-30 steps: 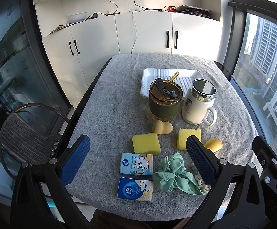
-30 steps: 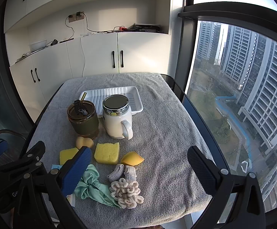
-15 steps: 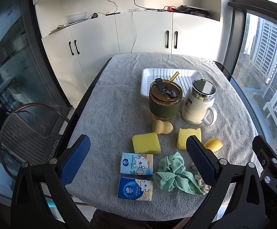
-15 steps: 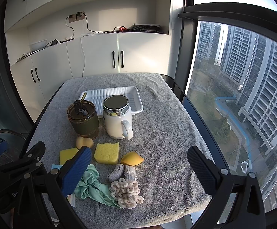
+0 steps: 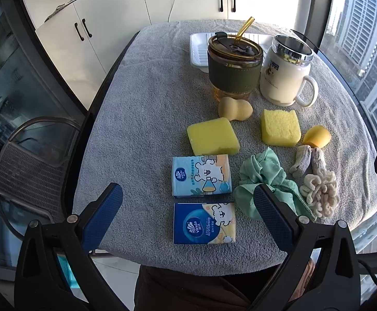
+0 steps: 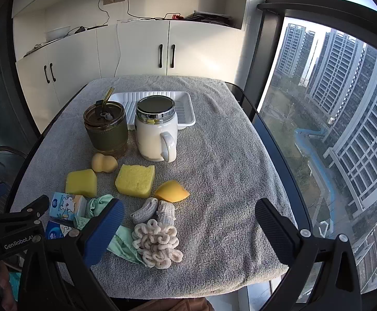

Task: Organize soft objects
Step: 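Grasp the dark blue tissue pack with left tool while right tool grasps cream scrunchie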

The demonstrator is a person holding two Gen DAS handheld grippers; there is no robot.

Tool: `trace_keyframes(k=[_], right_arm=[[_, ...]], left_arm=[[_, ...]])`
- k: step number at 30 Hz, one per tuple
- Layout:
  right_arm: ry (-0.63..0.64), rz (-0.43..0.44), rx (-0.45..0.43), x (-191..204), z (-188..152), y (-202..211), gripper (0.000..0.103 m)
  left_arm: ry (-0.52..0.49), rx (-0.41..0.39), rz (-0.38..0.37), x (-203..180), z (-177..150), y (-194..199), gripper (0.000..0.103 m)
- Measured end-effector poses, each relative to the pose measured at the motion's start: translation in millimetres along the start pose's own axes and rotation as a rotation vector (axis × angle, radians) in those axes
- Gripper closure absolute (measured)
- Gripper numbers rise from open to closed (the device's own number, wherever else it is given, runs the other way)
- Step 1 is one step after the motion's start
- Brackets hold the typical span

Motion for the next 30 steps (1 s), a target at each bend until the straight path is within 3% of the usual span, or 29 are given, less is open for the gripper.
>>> trace_keyframes(k=[4,9,13,16,19,23,27,30], right_arm=[[-0.002,0.089,0.118,-6.7,-18.5,-36.9,0.005],[-0.014,0.073,0.179,-14.4,-35.8,-69.5,0.006],[0.012,0.142,0.224,-5.2,-43.2,-85.6,0.006],[0.032,0.169,0.241,5.8,-45.9,-93.7,0.006],[0.069,0.122,0.251,14.8,-45.5,-103.1,0.006],[0.102,0.127,0.269,23.0,-47.7,-113.7,0.006],[0.101,0.161,0.364,28.7,-61.9,-132.5,0.017],[0.102,0.156,0.341,30.2,-67.2,-133.0,0.015]], left_arm=[[-0.047,0.074,0.006,-11.8,-25.3,-37.9,0.002],[-0.013,0.130,-0.035,-10.7,-40.4,-64.5,0.002],[0.026,0.173,-0.073,-7.8,-43.1,-78.7,0.002],[0.055,0.173,-0.086,-7.7,-42.5,-88.2,0.000],[0.053,0.151,-0.084,-7.5,-40.1,-89.1,0.000],[0.060,0.149,-0.087,-5.4,-38.9,-91.3,0.000],[0.061,0.132,-0.088,-1.1,-35.8,-89.7,0.000],[0.070,0.097,-0.081,-3.8,-43.9,-87.0,0.000]])
Point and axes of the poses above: each gripper's, at about its wrist camera, not at the fingertips, and y roughly against the way its jaws point, x to its left, z to its top, the point moved 4 cm from there along -y, roughly the way its jaws point, and after that the axes turned 8 degrees about x, right-handed, at the moved point
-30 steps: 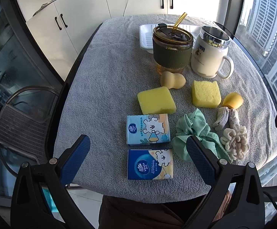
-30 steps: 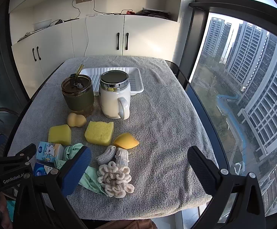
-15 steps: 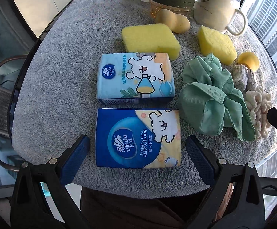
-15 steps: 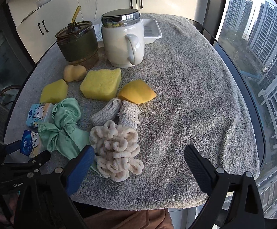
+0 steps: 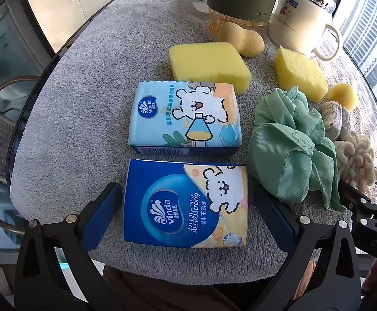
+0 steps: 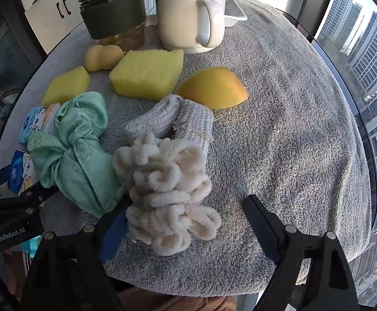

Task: Organize soft objects
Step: 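Grasp the dark blue tissue pack with left tool while right tool grasps cream scrunchie, then carry both items to the white tray and open both tools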

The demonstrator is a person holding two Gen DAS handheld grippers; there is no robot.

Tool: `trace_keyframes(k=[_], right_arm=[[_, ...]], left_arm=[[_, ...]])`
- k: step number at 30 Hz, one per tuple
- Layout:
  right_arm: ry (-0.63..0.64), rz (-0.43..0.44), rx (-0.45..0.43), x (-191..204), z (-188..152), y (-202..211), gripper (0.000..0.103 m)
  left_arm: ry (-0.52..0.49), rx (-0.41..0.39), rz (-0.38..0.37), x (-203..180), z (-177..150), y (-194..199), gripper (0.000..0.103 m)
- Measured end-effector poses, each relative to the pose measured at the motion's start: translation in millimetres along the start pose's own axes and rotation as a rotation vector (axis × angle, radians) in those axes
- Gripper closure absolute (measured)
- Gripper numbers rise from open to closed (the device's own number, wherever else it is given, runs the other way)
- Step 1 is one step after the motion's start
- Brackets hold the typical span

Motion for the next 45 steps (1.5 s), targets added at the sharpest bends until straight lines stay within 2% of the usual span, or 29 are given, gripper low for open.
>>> trace_keyframes(k=[4,7,8,10,11,12,13,16,22,29,32,34,37,43,45], right_arm=[[0.011,0.001,-0.016,1.0,-6.9,-1.7,0.008],[0.009,0.007,-0.003,1.2,-7.2,-2.3,0.012],[-0.001,0.007,-0.013,-0.4,-6.5,0.2,0.016],[-0.013,0.006,-0.035,-8.3,-3.5,3.0,0.039],[-0.022,0.003,-0.045,-12.1,-3.8,5.1,0.046],[-0.031,0.003,-0.046,-16.0,-2.6,6.3,0.058],[-0.039,0.016,-0.039,-19.3,-2.0,7.7,0.064],[-0.070,0.112,-0.015,-28.7,-4.7,11.2,0.071],[-0.060,0.170,-0.071,-35.5,-7.0,32.7,0.074],[-0.047,0.148,-0.192,-45.2,-0.7,68.5,0.074],[-0.078,0.135,-0.233,-62.8,14.8,70.2,0.074],[-0.107,0.118,-0.251,-76.5,30.7,67.6,0.074],[-0.138,0.112,-0.275,-99.2,61.3,62.4,0.074],[-0.212,0.163,-0.295,-145.0,135.2,46.4,0.074],[-0.225,0.126,-0.298,-156.9,160.1,39.8,0.074]], left_arm=[[-0.002,0.038,-0.006,-2.0,3.2,-0.6,0.000],[-0.006,0.024,0.007,-2.7,4.3,-0.2,0.000],[-0.008,0.018,0.007,-2.8,3.4,0.4,0.000],[-0.018,-0.005,0.005,-8.2,-0.6,4.5,0.006],[-0.025,-0.016,0.003,-12.2,-3.1,8.1,0.009],[-0.036,-0.027,-0.001,-14.8,-4.4,11.4,0.021],[-0.040,-0.047,0.002,-16.9,-5.4,16.4,0.030],[-0.056,-0.062,0.003,-20.2,-8.2,25.7,0.030],[-0.011,-0.056,-0.099,-1.9,-3.0,39.0,0.030],[0.063,-0.169,-0.013,44.8,14.7,65.0,0.030],[0.106,-0.204,0.022,68.4,37.7,66.0,0.030],[0.132,-0.227,0.029,85.2,64.1,63.1,0.030],[0.148,-0.267,0.038,97.2,98.3,57.6,0.030],[0.151,-0.311,0.121,121.0,176.5,32.0,0.030],[0.142,-0.313,0.154,126.4,199.0,21.3,0.030]])
Point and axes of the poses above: each gripper's, at about its wrist camera, not at the fingertips, and y roughly against the way its jaws point, x to its left, z to its top, the point moved 4 cm from there along -y, roughly the way its jaws point, and after that the axes turned 8 degrees about x, right-handed, at the moved point
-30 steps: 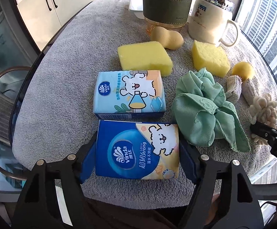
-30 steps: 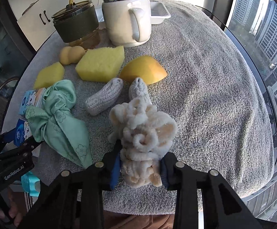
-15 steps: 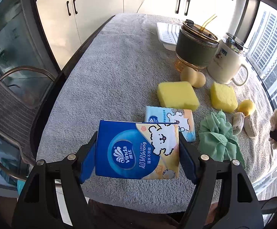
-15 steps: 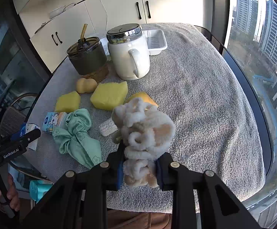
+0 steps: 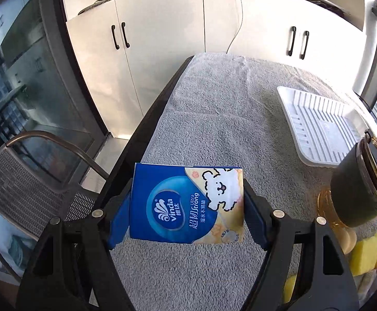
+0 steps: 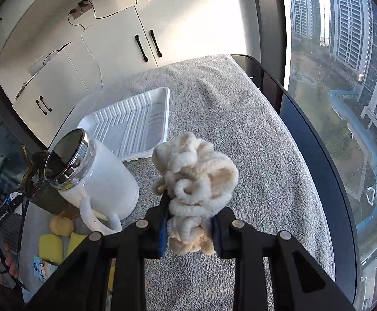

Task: Organize soft objects
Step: 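Carry both items to the white tray and open both tools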

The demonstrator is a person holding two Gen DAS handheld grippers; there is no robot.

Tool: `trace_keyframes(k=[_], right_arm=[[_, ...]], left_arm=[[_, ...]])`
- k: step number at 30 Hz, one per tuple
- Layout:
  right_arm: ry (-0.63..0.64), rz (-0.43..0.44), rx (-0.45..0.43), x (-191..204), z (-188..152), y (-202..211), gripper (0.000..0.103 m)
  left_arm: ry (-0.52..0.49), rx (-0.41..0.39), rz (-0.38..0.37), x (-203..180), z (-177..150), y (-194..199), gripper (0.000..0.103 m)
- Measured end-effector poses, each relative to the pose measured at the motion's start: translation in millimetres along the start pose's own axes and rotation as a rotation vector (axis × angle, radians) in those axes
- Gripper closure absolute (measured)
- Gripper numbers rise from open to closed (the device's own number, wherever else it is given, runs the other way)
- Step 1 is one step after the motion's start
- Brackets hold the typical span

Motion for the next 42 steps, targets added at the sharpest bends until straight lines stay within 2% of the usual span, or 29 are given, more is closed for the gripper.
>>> trace_keyframes(k=[4,7,13,17,24,30,37,40,42], right_arm=[[0.011,-0.052,0.004,-6.9,39.1,-25.7,0.074],[0.025,-0.047,0.013,-2.8,66.3,-44.0,0.074],[0.110,-0.038,0.020,24.0,109.4,-74.7,0.074],[0.146,0.013,0.074,43.9,127.6,-97.9,0.074],[0.201,0.105,0.128,75.5,145.6,-122.7,0.074],[0.233,0.194,0.197,98.1,149.2,-142.2,0.073],[0.262,0.185,0.249,114.1,142.0,-164.5,0.072],[0.277,0.142,0.242,117.7,139.1,-165.1,0.063],[0.279,0.136,0.238,118.0,139.0,-165.5,0.055]], left_arm=[[-0.009,-0.002,0.014,-0.7,35.4,-30.1,0.030],[-0.027,-0.001,0.008,-10.7,59.4,-50.7,0.030],[-0.129,0.006,-0.014,-55.6,99.6,-72.9,0.030],[-0.208,-0.003,-0.081,-94.6,114.2,-70.1,0.030],[-0.359,-0.002,-0.188,-153.0,123.3,-66.1,0.029],[-0.383,0.080,-0.327,-181.1,126.1,-83.8,0.029],[-0.468,0.096,-0.325,-211.6,117.4,-92.6,0.029],[-0.463,0.150,-0.393,-216.0,113.6,-94.9,0.028],[-0.448,0.167,-0.396,-216.4,113.1,-95.8,0.027]])
Point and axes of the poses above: each gripper's, at about its wrist camera, not at the fingertips, and y roughly against the way its jaws point, x to its left, z to its top, the point moved 4 cm from there along -y, roughly the way its jaws point, and after that the axes turned 8 degrees about x, right-handed, at the moved point
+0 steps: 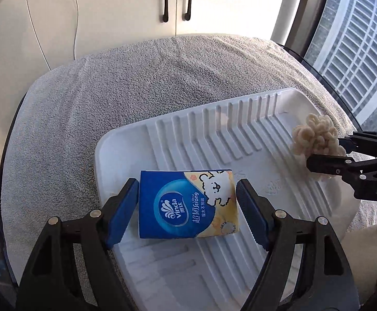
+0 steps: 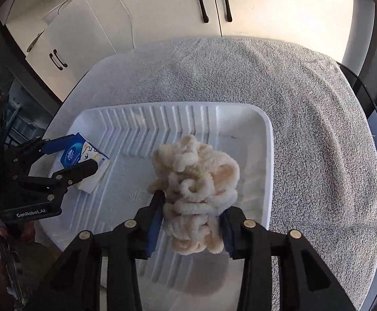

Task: Organize soft objects
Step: 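Carry both items to the white tray and open both tools, then withdraw both tools from the tray back toward the remaining objects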

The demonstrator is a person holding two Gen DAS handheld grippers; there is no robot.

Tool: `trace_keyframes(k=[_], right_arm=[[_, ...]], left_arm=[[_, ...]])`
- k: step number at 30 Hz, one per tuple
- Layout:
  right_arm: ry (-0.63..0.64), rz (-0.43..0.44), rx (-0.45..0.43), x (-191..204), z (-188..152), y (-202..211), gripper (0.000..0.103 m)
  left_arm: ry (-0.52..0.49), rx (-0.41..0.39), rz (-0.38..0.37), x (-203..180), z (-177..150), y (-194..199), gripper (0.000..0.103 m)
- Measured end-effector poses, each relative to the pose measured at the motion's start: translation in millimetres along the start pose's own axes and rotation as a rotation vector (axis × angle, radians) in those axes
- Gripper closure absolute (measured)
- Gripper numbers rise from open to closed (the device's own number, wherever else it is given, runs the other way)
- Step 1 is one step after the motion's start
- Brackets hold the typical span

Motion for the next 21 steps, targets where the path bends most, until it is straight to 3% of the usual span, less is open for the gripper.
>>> trace_keyframes(k=[5,13,21], right_arm=[[-0.020,0.008,-0.003,-7.7,-2.5,4.9,0.049],[-0.016,-0.013,-0.061,-9.6,-7.6,25.7,0.029],[-0.093,-0.040,-0.066,-24.4,-13.5,36.5,0.020]], left_arm=[[0.008,-0.041,0.021,4.1,0.6,10.5,0.027],[0.035,-0.115,0.099,17.6,-0.8,37.4,0.027],[0.046,-0.153,0.199,28.5,-18.3,51.6,0.027]])
Point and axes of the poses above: each gripper's, at about its wrist camera, not at the fingertips, and y roughly against the way its jaws point, x to its left, z to its top, the point moved 4 cm from there along -y, roughly the way its jaws point, and after that the axes turned 8 degrees about x, right-handed, at the moved point
